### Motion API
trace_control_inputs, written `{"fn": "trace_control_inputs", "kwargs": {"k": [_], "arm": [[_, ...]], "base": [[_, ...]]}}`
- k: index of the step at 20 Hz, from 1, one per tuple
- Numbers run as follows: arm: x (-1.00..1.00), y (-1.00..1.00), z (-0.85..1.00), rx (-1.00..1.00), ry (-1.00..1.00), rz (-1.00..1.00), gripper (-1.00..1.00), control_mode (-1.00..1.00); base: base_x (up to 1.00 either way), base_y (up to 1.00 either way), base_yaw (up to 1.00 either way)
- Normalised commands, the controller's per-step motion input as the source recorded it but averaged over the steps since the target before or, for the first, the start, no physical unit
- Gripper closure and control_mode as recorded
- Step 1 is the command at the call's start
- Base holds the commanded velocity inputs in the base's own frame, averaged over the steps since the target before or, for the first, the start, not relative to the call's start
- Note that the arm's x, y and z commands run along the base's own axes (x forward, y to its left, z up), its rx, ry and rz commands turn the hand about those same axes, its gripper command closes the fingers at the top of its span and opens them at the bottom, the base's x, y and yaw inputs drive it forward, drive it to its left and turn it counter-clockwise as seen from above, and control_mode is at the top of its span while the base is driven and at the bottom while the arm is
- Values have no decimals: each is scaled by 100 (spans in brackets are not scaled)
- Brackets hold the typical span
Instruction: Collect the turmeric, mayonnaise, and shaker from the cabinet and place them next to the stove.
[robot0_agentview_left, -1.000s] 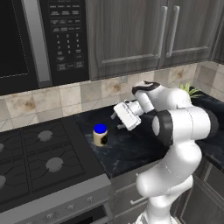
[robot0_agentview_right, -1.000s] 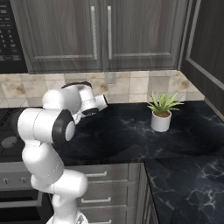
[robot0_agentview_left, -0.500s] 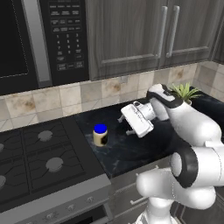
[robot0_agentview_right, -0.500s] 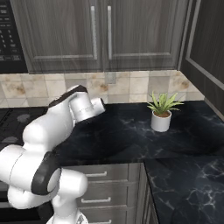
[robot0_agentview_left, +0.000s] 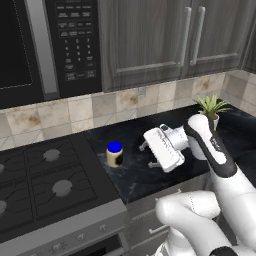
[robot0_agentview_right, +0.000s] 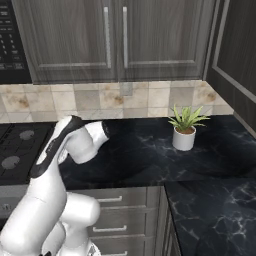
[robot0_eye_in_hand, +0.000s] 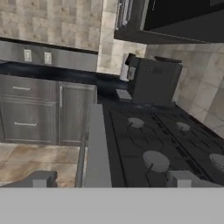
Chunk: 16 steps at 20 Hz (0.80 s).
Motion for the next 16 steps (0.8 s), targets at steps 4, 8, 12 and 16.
{"fn": "trace_control_inputs", "kwargs": {"k": [4, 8, 12, 16], "arm": [[-80, 38, 6, 0, 6, -15, -100, -100], [-75, 35, 0, 0, 7, -20, -100, -100], [-71, 35, 0, 0, 7, -24, -100, -100], [-63, 54, -2, -4, 2, -26, -100, -100]], "base": [[0, 0, 0], [0, 0, 0], [0, 0, 0], [0, 0, 0]]}}
